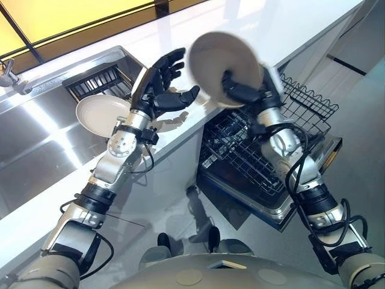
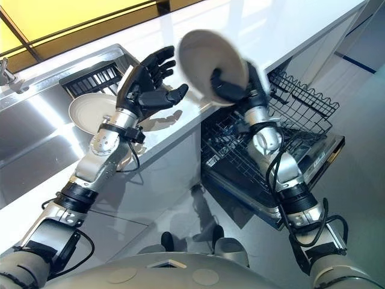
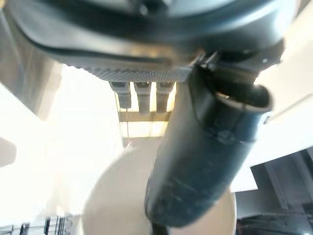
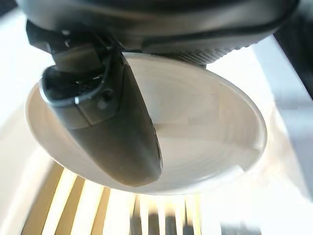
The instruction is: Pick up plates and place into dishwasher.
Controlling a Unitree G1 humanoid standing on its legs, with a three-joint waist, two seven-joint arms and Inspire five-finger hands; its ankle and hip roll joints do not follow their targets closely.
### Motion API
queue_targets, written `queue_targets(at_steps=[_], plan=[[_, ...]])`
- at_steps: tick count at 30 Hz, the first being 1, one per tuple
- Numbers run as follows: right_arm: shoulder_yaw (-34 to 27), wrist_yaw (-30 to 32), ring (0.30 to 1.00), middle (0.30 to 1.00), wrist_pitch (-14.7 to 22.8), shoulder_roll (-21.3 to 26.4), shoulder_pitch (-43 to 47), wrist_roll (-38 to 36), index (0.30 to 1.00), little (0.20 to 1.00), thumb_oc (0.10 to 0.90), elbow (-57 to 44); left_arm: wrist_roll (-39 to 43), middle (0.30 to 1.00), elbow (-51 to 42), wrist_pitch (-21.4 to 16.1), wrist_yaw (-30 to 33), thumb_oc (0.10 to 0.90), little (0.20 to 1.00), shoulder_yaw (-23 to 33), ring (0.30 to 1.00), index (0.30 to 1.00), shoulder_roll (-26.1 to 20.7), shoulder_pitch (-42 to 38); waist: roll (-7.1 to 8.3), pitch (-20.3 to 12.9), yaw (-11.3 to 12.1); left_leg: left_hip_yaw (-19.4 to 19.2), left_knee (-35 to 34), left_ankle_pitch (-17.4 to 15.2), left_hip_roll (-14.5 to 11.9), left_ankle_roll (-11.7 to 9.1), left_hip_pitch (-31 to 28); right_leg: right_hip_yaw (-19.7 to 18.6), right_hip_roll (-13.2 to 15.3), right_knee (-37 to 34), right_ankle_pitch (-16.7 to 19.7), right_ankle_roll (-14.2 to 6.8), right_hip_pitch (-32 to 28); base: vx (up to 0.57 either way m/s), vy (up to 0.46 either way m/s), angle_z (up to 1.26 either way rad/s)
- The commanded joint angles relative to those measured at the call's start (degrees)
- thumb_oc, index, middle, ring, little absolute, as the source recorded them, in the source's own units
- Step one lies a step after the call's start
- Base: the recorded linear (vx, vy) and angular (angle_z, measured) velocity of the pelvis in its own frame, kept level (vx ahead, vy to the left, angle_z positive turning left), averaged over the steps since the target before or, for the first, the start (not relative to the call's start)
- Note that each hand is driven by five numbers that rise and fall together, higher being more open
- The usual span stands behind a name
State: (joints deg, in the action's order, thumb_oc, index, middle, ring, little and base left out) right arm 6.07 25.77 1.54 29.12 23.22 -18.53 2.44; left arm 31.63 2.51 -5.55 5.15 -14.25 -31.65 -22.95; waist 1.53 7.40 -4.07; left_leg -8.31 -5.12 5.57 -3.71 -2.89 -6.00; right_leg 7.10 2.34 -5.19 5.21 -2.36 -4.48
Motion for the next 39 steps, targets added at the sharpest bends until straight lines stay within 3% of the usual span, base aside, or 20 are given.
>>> queue_targets(at_steps=[1, 4, 9, 21, 24, 31, 39], plan=[[-9.71, 6.79, 0.300, 0.300, 8.14, 9.99, 6.68, 6.67, 0.300, 0.200, 0.100, 2.23, 0.08, 0.900, -3.37, -2.69, 3.42, 0.800, 0.900, 8.86, 0.900, 0.900, -7.26, -4.74, -2.01, -4.99, -0.16, 3.37, 0.60, -4.66, 3.33, 1.50, 0.05, 2.26, -3.38, 7.24, -8.42, -2.04, -0.59, 0.04, 0.009, 0.00], [-14.01, 5.48, 0.300, 0.300, 7.25, 12.51, 1.06, 5.02, 0.300, 0.200, 0.100, 6.07, -0.82, 0.900, -2.79, -0.38, 4.34, 0.800, 0.900, 13.39, 0.900, 0.900, -12.21, -4.90, -2.70, -5.02, -0.22, 3.76, 0.49, -4.55, 3.26, 1.29, 0.15, 2.34, -3.27, 7.31, -8.81, -1.95, -0.68, 0.04, 0.012, 0.02], [-15.86, 1.75, 0.300, 0.300, 6.08, 12.17, -4.52, 3.86, 0.300, 0.200, 0.100, 11.98, -0.63, 0.900, 2.64, 0.36, 4.94, 0.800, 0.900, 16.14, 0.900, 0.900, -16.53, -6.44, -3.64, -4.99, -0.50, 4.10, 0.44, -4.37, 3.20, 1.15, 0.23, 2.28, -3.12, 7.80, -9.32, -1.78, -0.52, 0.04, 0.008, 0.02], [-8.90, -4.74, 0.300, 0.300, 5.53, 13.99, -6.46, 4.71, 0.300, 0.200, 0.100, 29.46, -0.07, 0.900, 9.51, 3.49, 4.65, 0.800, 0.900, 14.91, 0.900, 0.900, -26.35, -11.60, -5.53, -3.28, 1.10, 5.57, 1.31, -4.32, 3.31, 0.68, 0.64, 3.34, -2.28, 11.26, -11.59, -1.10, 0.37, 0.08, 0.009, 0.16], [-7.13, -4.51, 0.300, 0.300, 5.30, 14.79, -4.74, 4.86, 0.300, 0.200, 0.100, 32.26, 0.42, 0.900, 10.48, 3.22, 4.37, 0.800, 0.900, 14.84, 0.900, 0.900, -27.03, -11.74, -5.77, -2.52, 1.71, 6.31, 1.93, -4.57, 3.42, 0.55, 0.99, 3.68, -2.13, 11.65, -11.89, -0.84, 0.43, 0.06, 0.008, 0.23], [-1.26, -1.61, 0.300, 0.300, -0.48, 17.99, 2.66, 9.83, 0.300, 0.200, 0.100, 39.40, 1.72, 0.900, 9.82, 1.94, 4.85, 0.800, 0.900, 16.70, 0.900, 0.900, -27.12, -9.08, -6.66, 0.18, 4.59, 9.42, 2.90, -4.14, 4.05, -0.09, 2.88, 4.08, -2.04, 12.32, -12.36, 0.28, 1.23, 0.05, 0.019, 0.31], [3.02, -4.15, 0.300, 0.300, -4.42, 21.41, 7.17, 17.81, 0.300, 0.200, 0.100, 46.36, 2.06, 0.900, 9.53, 0.58, 3.40, 0.800, 0.900, 18.66, 0.900, 0.900, -27.81, -7.05, -7.02, 1.68, 6.42, 11.19, 2.93, -3.24, 4.48, -0.43, 4.66, 4.37, -2.41, 11.56, -11.91, 0.95, 1.88, 0.00, 0.007, 0.26]])
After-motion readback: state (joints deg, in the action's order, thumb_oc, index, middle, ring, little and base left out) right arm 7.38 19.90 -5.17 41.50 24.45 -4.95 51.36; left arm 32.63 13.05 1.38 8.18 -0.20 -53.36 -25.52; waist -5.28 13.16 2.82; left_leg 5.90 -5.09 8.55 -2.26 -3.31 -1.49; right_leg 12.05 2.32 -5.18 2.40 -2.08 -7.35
